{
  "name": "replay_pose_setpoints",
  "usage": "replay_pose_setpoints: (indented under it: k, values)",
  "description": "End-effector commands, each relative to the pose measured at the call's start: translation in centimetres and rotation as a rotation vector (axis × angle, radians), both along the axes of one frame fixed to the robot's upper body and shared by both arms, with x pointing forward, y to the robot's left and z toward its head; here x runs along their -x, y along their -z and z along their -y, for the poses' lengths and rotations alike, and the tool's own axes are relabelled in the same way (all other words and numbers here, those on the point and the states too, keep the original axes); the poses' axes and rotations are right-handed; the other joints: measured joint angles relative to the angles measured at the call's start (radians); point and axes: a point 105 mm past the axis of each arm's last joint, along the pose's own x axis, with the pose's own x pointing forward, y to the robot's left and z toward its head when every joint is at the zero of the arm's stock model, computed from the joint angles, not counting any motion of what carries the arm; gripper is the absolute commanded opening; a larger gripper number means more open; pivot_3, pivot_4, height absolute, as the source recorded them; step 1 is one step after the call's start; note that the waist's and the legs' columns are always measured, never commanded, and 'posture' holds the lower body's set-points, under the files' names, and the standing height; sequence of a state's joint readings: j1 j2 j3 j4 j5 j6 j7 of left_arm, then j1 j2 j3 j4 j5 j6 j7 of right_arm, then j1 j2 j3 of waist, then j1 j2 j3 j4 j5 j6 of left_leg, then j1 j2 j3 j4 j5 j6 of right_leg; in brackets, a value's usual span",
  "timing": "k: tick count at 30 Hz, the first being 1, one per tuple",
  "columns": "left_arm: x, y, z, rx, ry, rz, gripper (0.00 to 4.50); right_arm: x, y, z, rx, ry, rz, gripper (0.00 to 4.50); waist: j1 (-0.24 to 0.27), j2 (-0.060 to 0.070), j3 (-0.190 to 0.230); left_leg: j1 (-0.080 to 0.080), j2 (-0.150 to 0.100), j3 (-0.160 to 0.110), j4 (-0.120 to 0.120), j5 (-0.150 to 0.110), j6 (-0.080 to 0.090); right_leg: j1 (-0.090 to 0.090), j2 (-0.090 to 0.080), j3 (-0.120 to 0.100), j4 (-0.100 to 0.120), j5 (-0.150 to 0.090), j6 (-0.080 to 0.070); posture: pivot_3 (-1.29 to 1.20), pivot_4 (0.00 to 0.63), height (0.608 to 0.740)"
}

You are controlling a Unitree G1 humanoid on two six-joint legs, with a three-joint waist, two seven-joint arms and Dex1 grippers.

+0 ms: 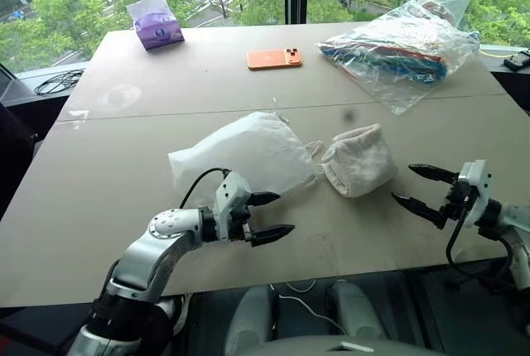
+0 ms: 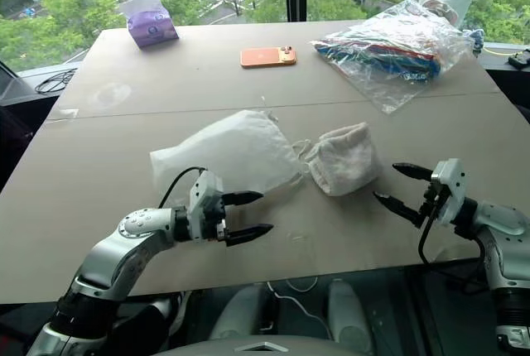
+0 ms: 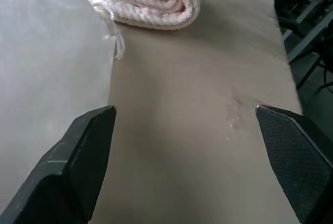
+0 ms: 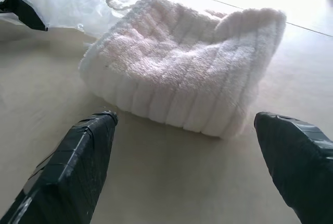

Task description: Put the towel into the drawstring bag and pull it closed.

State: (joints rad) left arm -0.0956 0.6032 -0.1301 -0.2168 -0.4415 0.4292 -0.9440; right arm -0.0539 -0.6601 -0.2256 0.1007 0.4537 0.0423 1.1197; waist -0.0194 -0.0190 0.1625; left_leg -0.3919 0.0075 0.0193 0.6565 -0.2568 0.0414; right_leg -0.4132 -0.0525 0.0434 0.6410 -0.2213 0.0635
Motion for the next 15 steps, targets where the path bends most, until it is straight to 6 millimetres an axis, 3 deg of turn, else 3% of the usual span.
replay_pose_setpoints:
  k: [1, 5, 9, 13, 15]
  values:
    - [-1.2, 0.1, -3.3, -0.072, -0.123, 0.078, 4.43, 0.2, -2.7, 0.8, -0.007, 0.022, 0.088, 4.50, 0.000, 0.000, 0.000, 0.000, 0.000, 0.000, -0.001, 0.000, 0.000, 0.000, 0.000, 0.000, 0.000, 0.000, 0.000, 0.00, 0.150, 0.740]
    - [-2.4, -1.0, -9.0, -0.130, -0.319, 0.167, 4.43, 0.4, -2.9, 0.6, -0.011, 0.003, 0.079, 4.50, 0.001, 0.000, 0.000, 0.001, 0.002, 0.000, -0.001, 0.000, 0.000, 0.000, 0.000, -0.001, 0.000, -0.001, -0.001, 0.00, 0.150, 0.740]
    - [-3.6, -2.5, -17.6, -0.295, -0.614, 0.294, 4.43, 0.0, -3.0, -0.2, -0.020, -0.031, 0.079, 4.50, 0.006, 0.000, 0.000, 0.000, 0.001, 0.000, 0.000, 0.000, 0.000, 0.000, -0.002, -0.001, 0.000, -0.002, -0.004, 0.00, 0.150, 0.740]
    - [-3.6, -3.5, -21.2, -0.358, -0.734, 0.368, 4.43, -0.3, -3.5, -1.0, -0.031, -0.065, 0.089, 4.50, 0.006, 0.000, 0.000, -0.001, 0.001, 0.000, 0.000, 0.000, 0.000, 0.000, -0.003, -0.001, -0.001, -0.002, -0.004, 0.00, 0.150, 0.740]
    - [-3.9, -4.7, -21.9, -0.328, -0.785, 0.427, 4.43, -0.3, -3.9, -1.5, -0.034, -0.091, 0.090, 4.50, 0.009, 0.000, 0.000, -0.001, 0.001, 0.000, 0.000, 0.000, 0.000, 0.000, -0.004, -0.002, -0.001, -0.001, -0.001, 0.00, 0.150, 0.740]
